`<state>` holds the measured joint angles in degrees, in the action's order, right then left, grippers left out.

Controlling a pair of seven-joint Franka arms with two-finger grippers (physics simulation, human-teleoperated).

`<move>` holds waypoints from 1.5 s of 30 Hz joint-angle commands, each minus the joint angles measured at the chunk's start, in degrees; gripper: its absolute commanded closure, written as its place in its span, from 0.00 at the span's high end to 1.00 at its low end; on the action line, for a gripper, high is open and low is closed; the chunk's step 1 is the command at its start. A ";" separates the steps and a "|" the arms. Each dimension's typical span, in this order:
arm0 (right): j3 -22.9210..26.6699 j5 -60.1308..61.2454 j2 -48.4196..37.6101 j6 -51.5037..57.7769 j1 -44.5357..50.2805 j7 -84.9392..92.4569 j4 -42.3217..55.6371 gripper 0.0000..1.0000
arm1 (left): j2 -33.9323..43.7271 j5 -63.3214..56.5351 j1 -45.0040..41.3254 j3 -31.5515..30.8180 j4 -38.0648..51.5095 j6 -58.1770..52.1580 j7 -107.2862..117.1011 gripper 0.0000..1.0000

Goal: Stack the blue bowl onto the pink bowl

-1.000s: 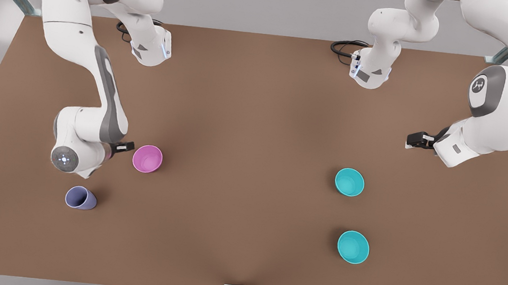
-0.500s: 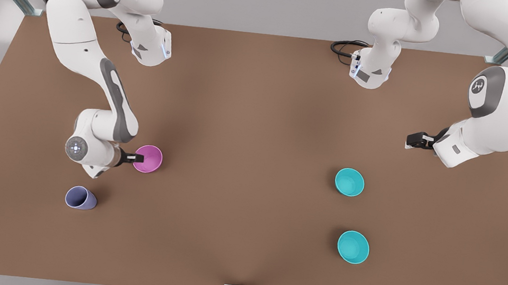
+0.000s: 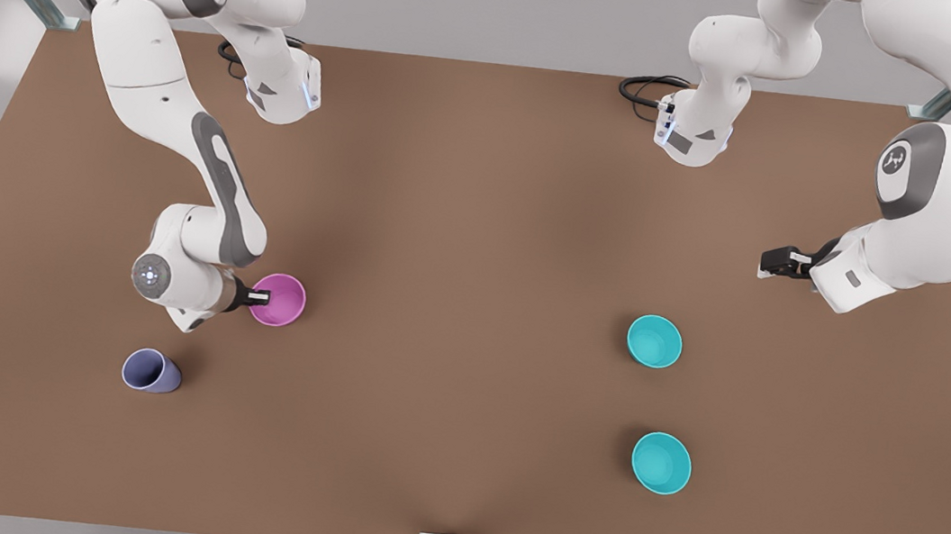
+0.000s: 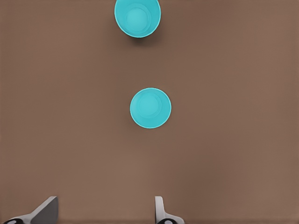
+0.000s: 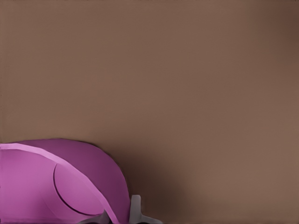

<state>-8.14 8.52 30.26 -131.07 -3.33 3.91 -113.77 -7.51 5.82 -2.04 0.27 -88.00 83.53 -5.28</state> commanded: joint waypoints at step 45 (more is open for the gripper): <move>-6.28 -12.74 -33.69 58.39 3.07 -0.39 23.42 1.00 | -22.57 18.17 -7.10 6.14 -20.45 41.10 -13.02 0.21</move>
<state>-14.43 -3.08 -0.61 -80.67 -0.26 -22.69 -88.49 -30.73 23.80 -8.29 5.45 -108.58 124.43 -18.49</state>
